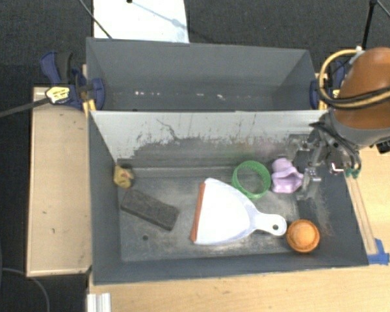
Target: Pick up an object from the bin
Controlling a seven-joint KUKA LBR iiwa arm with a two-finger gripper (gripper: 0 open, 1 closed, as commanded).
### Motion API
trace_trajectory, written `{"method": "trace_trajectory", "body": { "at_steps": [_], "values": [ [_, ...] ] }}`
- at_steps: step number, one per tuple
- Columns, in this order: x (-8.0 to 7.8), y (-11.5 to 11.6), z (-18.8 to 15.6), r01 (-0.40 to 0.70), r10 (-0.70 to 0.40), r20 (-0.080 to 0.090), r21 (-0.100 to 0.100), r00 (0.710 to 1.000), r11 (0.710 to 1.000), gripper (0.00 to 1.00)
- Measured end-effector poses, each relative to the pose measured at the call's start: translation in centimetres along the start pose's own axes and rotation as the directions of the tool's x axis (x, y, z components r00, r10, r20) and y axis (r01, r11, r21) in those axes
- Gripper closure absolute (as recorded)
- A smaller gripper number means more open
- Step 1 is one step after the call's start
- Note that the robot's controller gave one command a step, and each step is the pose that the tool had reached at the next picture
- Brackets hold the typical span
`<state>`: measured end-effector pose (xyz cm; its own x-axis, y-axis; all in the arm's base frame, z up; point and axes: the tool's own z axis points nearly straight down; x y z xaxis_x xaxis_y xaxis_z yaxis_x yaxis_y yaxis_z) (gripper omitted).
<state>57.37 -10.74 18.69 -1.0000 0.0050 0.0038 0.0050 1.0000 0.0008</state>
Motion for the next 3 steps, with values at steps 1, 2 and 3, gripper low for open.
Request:
{"method": "trace_trajectory", "body": {
  "at_steps": [1,2,3],
  "values": [
    [-0.1,0.0,-0.5,0.003,-0.003,0.007,0.001,1.0,1.0,0.0],
    [3.8,1.1,3.9,0.103,-0.103,0.01,0.003,0.995,0.995,0.0],
    [8.4,6.1,10.1,0.115,-0.115,0.009,0.003,0.993,0.993,0.0]
  ]
}}
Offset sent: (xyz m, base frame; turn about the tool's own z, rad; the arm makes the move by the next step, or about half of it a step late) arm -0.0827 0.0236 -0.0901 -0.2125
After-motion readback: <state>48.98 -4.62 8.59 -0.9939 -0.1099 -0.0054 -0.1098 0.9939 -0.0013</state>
